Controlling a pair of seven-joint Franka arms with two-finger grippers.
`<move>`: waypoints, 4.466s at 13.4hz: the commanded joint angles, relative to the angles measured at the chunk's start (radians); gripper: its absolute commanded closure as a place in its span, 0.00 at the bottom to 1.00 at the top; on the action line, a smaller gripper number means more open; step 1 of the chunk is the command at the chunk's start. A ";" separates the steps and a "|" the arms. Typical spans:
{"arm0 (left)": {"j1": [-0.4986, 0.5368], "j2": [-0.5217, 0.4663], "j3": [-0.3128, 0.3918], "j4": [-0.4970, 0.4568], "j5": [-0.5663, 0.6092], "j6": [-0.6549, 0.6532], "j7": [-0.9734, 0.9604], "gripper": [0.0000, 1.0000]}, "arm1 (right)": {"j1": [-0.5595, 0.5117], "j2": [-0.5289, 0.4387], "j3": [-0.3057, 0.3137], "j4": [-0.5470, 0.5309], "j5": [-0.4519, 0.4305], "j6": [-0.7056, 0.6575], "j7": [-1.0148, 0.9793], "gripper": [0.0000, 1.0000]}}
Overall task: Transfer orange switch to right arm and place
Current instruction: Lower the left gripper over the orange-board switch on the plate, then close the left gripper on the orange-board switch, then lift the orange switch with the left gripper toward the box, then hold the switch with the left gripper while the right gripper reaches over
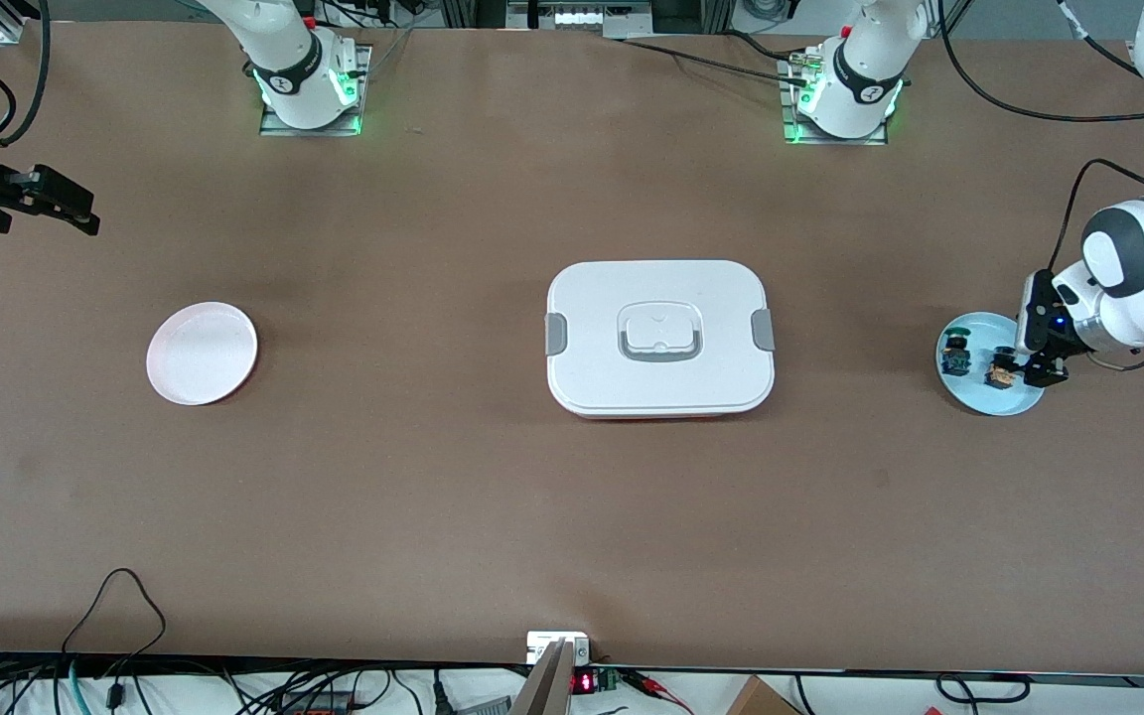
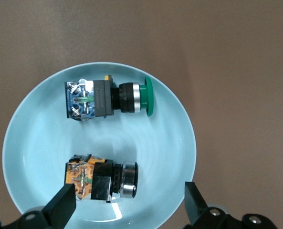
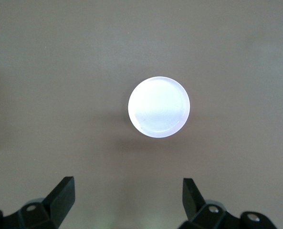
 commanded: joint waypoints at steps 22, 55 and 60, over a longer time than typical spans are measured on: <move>0.033 0.142 -0.031 0.133 -0.093 0.015 0.082 0.53 | -0.010 0.000 0.003 0.010 0.015 -0.010 0.011 0.00; 0.099 -0.312 -0.593 0.128 -1.454 -0.795 -0.421 1.00 | -0.014 0.018 -0.007 0.028 0.349 -0.058 -0.007 0.00; 0.103 -0.312 -0.593 0.128 -1.455 -0.798 -0.420 1.00 | 0.097 0.046 0.006 0.024 0.582 -0.044 0.000 0.00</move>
